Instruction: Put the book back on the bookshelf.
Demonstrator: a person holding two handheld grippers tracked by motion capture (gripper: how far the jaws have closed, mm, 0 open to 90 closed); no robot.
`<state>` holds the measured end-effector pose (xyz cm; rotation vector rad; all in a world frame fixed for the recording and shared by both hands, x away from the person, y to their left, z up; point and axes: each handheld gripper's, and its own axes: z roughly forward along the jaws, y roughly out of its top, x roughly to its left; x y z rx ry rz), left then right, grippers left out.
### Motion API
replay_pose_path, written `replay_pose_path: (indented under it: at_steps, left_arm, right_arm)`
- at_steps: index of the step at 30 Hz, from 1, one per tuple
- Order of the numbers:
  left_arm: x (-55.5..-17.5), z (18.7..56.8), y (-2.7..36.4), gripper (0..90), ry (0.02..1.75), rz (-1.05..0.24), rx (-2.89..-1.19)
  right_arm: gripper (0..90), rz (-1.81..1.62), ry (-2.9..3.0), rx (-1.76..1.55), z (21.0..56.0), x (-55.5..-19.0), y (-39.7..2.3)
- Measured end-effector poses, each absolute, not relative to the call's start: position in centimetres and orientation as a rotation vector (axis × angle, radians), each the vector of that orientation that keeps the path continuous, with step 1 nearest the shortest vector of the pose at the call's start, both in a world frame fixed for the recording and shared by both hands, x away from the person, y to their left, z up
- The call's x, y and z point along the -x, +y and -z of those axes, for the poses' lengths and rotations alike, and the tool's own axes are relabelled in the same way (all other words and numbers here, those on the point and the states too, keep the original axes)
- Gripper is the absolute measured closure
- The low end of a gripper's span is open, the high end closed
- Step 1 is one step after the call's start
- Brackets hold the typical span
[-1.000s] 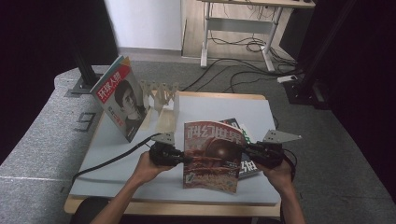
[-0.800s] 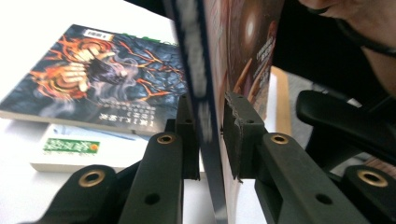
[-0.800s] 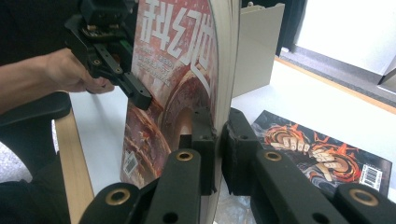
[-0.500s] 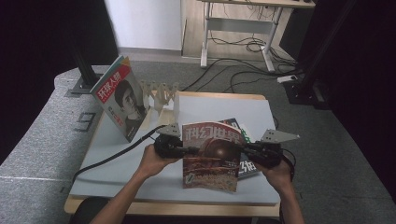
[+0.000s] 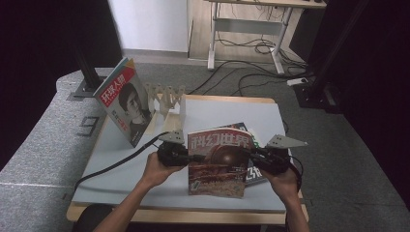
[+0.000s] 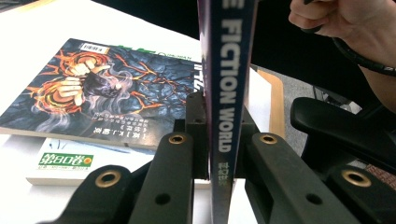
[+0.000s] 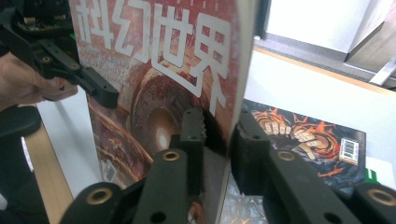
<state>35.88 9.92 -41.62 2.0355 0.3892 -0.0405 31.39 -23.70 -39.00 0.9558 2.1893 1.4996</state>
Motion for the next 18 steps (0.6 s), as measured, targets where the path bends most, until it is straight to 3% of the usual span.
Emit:
replay_pose_path:
  at_steps: [9, 18]
  left_arm:
    - [-36.0, 41.0, 9.1, 81.4, 0.374, -0.005, -2.112]
    - [-35.7, 40.2, 9.2, 82.9, 0.352, 0.042, -2.177]
  right_arm:
    - [80.8, -1.503, 2.189, -0.93, 39.0, -31.0, -23.8]
    - [72.6, -1.499, 2.188, -0.925, 39.1, -31.1, -24.0]
